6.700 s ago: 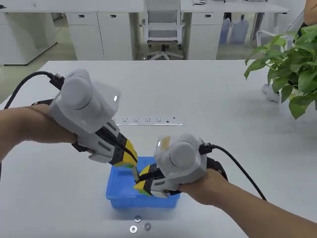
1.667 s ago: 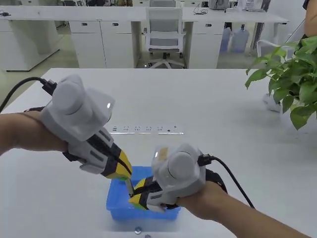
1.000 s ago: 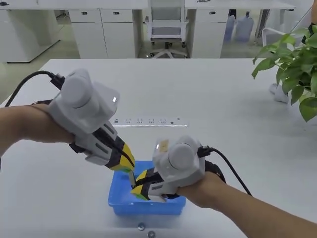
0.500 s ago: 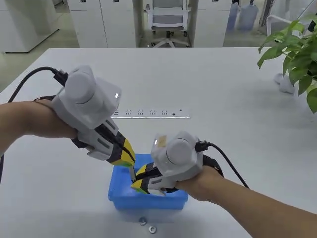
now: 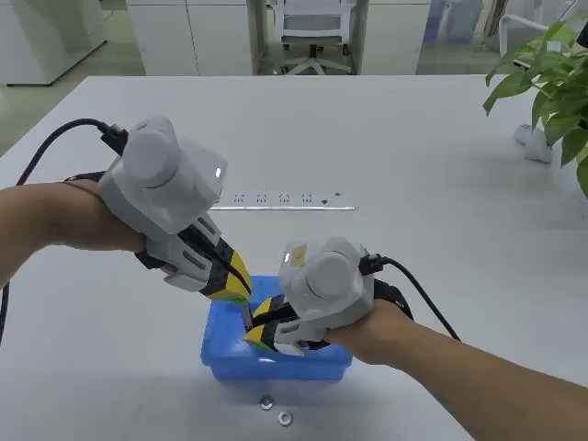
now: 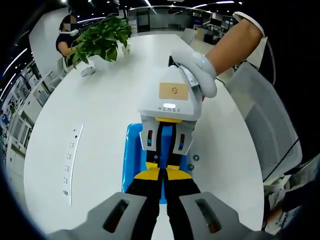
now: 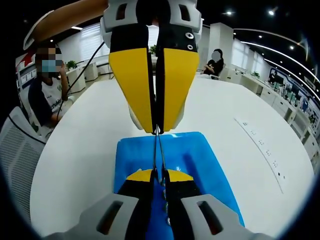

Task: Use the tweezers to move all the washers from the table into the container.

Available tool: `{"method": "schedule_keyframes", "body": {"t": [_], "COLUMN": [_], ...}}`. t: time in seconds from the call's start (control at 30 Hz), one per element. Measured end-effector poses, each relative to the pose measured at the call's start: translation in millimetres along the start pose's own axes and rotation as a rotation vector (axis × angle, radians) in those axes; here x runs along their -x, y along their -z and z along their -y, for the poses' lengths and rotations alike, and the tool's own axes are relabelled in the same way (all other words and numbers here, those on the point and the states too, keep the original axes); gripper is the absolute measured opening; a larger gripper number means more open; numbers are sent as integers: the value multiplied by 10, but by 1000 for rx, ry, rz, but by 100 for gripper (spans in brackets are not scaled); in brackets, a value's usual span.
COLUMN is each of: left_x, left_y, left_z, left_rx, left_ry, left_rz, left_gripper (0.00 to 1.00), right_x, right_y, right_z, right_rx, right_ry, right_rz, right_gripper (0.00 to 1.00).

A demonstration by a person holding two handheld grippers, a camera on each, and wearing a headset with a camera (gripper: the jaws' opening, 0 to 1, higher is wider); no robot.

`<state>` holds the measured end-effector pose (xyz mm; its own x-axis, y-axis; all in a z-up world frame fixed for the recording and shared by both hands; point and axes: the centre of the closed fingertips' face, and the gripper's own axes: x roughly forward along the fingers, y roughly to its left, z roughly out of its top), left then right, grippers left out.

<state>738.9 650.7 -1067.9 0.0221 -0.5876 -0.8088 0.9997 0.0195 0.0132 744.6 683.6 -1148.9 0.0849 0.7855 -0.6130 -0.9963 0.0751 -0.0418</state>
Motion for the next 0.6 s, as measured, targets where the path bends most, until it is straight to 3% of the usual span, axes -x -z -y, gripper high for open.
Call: {"method": "schedule_keyframes", "body": {"t": [0.6], "left_x": [46], "left_y": [-36], "left_z": [25], "left_rx": [-9], "left_ry": [-11], "left_rz": [-2], "left_gripper": [5], "right_x": [46], "right_y": [-36], "right_z": [-3], "right_rx": [10], "right_ry": [6], "right_rz": [-1], "right_gripper": [11]}}
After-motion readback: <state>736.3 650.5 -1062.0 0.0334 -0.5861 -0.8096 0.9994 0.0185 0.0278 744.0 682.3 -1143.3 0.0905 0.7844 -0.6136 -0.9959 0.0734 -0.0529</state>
